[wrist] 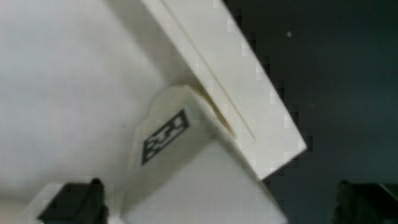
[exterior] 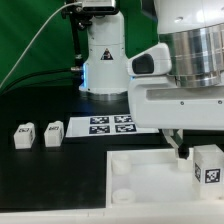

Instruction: Assemble one leg

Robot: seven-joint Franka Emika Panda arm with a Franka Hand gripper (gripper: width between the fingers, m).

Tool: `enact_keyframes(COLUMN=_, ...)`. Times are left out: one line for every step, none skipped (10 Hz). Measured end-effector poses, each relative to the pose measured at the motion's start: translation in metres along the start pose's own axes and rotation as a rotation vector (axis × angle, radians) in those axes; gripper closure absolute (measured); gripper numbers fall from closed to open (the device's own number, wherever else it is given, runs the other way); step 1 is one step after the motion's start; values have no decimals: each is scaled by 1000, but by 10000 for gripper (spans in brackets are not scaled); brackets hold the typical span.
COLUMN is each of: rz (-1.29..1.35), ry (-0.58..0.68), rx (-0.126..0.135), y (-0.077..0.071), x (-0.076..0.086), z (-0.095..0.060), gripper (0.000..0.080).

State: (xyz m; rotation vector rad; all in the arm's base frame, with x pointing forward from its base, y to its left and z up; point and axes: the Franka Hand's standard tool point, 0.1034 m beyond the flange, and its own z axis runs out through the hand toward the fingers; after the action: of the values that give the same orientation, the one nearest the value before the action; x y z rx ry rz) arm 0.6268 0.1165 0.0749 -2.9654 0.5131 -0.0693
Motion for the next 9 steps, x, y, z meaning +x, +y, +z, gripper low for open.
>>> enact_keyframes(rz=-223, ry=-6, rx=-14, y=4, x=0, z=4, gripper=150)
enact_keyframes(rz=-272, ry=-13, rx=-13, y=8, x=2, z=5, gripper=150)
enact_keyframes(rz=-229, ry=-13, rx=-13, y=7, x=1, z=5, gripper=150)
enact_keyframes(rz=-212, ry=-13, rx=-13, y=7, x=1, z=5, gripper=197)
enact_keyframes(rz=-174, ry=-13, rx=-12, y=7, x=1, z=5, gripper=197)
enact_keyframes(rz=-91, ry=-13, rx=-12, y=7, x=1, z=5, gripper=374)
enact_keyframes(rz=-8, ry=-14, rx=-11, y=6, x=0, z=6, gripper=374)
enact_keyframes(rz=94, ry=-14, rx=-9, y=7, x=0, z=6, gripper=508)
enact_keyframes(rz=149, ry=-14, rx=-8, y=7, x=0, z=6, gripper=508)
